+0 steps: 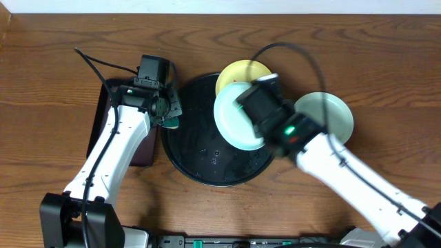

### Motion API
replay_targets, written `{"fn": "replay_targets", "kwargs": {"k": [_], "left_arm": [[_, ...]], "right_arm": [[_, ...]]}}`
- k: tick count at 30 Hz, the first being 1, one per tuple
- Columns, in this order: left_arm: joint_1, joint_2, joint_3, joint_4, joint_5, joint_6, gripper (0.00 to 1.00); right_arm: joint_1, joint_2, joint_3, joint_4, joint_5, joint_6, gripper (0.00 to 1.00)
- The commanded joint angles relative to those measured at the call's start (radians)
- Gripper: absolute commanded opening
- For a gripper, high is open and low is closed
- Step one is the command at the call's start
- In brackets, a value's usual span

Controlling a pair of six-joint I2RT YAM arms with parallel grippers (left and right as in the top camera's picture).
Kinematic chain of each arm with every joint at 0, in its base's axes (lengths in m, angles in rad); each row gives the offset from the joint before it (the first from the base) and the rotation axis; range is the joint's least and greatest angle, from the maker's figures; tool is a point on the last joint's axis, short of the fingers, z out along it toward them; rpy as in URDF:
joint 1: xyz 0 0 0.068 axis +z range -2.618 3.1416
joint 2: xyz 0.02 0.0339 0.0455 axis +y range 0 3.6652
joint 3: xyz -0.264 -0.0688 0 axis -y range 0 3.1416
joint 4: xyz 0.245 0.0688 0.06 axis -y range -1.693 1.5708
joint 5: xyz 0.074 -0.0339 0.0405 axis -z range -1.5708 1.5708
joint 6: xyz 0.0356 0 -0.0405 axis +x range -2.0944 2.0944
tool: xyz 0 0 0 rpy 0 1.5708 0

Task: Clean dirty plates on tray and stack at the side
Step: 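Lift the blue plate with the right gripper and carry it right, then stack the blue plate onto the first blue plate and release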

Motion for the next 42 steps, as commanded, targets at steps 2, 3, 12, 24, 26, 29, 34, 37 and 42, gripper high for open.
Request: {"fn": "replay_targets", "kwargs": {"k": [2, 3, 12, 24, 26, 29, 34, 37, 42], "left_arm": [[0.004, 0.006, 0.011, 0.001, -0.012, 0.010, 0.08], [0.004, 0.006, 0.011, 0.002, -0.012, 0.010, 0.08], [0.004, 0.006, 0.011, 0.002, -0.012, 0.010, 0.08], [0.004, 0.006, 0.011, 0.002, -0.012, 0.010, 0.07], [0.004, 0.006, 0.011, 0.002, -0.013, 0.010, 0.08], [0.004, 0.006, 0.011, 0.002, -0.013, 0.010, 0.07], [0.004, 0.006, 0.011, 0.003, -0.013, 0.010, 0.08], [0.004, 0.006, 0.011, 0.009, -0.013, 0.010, 0.08], [0.004, 0.006, 0.011, 0.013, -0.012, 0.010, 0.07]], "right_arm": [[-0.208, -0.016, 0.015, -0.013, -0.425, 0.027, 0.01], [-0.260, -0.016, 0.015, -0.021, -0.466, 0.027, 0.01], [-0.719, -0.015, 0.013, -0.145, -0.519, -0.029, 0.01], [-0.894, 0.034, -0.111, -0.098, -0.493, -0.082, 0.01], [-0.894, 0.044, -0.135, -0.068, -0.492, -0.081, 0.01], [-0.895, 0.061, -0.153, -0.045, -0.469, -0.077, 0.01], [-0.895, 0.089, -0.154, -0.027, -0.452, -0.069, 0.13], [-0.891, 0.091, -0.154, 0.005, -0.489, -0.055, 0.24], [-0.865, 0.091, -0.142, 0.074, -0.692, -0.109, 0.30]]}}
